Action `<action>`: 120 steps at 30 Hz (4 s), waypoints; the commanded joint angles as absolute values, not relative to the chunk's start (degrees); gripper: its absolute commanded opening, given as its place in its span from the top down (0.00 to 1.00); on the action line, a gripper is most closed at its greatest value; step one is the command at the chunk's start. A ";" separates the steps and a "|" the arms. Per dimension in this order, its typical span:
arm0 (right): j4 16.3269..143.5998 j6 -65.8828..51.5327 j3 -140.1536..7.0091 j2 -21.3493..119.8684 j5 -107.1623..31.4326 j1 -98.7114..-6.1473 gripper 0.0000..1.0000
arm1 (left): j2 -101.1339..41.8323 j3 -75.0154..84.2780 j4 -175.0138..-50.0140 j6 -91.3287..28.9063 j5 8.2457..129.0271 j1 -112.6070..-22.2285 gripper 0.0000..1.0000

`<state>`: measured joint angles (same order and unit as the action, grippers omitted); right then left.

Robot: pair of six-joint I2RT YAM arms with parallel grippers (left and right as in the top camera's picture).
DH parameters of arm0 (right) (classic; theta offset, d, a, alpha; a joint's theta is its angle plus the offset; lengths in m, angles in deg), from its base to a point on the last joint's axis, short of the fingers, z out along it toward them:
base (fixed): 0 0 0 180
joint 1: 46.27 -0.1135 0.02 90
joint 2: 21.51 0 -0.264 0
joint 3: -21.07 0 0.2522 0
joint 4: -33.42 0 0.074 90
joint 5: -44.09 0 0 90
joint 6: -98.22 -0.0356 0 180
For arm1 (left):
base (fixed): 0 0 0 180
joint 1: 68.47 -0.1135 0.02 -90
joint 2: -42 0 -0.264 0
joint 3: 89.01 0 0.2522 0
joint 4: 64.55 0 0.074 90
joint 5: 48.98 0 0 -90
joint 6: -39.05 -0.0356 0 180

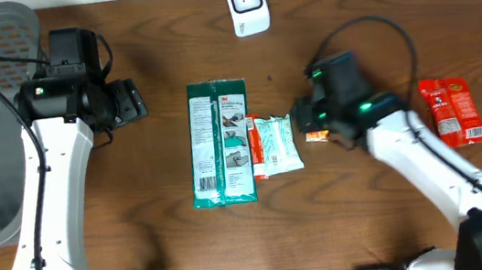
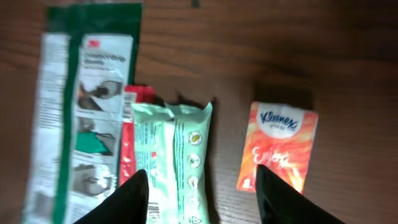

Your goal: Scan the item barcode

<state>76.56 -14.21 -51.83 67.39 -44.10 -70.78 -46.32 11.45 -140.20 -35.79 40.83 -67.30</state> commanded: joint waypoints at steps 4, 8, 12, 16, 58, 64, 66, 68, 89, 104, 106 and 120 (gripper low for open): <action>75.25 -17.69 -51.83 76.72 -74.79 -80.37 0.53 | -46.14 12.00 -140.44 -35.90 40.33 -67.54 0.17; 73.11 -17.60 -51.83 81.97 -78.03 -81.18 0.53 | -46.14 12.00 -140.44 -35.90 40.33 -67.54 0.17; 72.04 -17.40 -51.83 83.56 -80.28 -81.18 0.58 | -46.14 12.00 -140.44 -35.90 40.33 -67.54 0.17; 70.03 -17.47 -51.83 83.63 -80.30 -81.18 0.66 | -46.14 12.00 -140.44 -35.90 40.33 -67.54 0.17; 58.23 -12.90 -36.70 67.78 2.54 -38.63 0.99 | -46.14 12.00 -140.44 -35.90 40.33 -67.54 0.17; 37.68 -19.68 -27.39 71.24 6.69 -39.54 0.99 | -46.14 12.00 -140.44 -35.90 40.33 -67.54 0.17; 36.37 -19.66 -27.33 73.25 6.69 -40.31 0.99 | -46.14 12.00 -140.44 -35.90 40.33 -67.54 0.17; 34.51 -20.31 -27.33 75.54 6.71 -40.97 0.99 | -46.14 12.00 -140.44 -35.90 40.33 -67.54 0.17; 30.86 -20.90 -27.35 80.02 5.12 -41.34 0.56 | -46.14 12.00 -140.44 -35.90 40.33 -67.54 0.17; 52.30 -12.62 -38.74 72.61 -4.28 -41.49 0.46 | -46.14 12.00 -140.44 -35.90 40.33 -67.54 0.17; 58.31 -10.34 -41.71 70.62 -6.40 -41.97 0.45 | -46.14 12.00 -140.44 -35.90 40.33 -67.54 0.17; 83.45 -5.84 -53.18 66.93 -47.43 -62.17 0.17 | -46.14 12.00 -140.44 -35.90 40.33 -67.54 0.17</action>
<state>82.58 -6.67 -52.97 65.99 -37.83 -60.42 -46.32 11.45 -140.20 -35.79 40.83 -67.30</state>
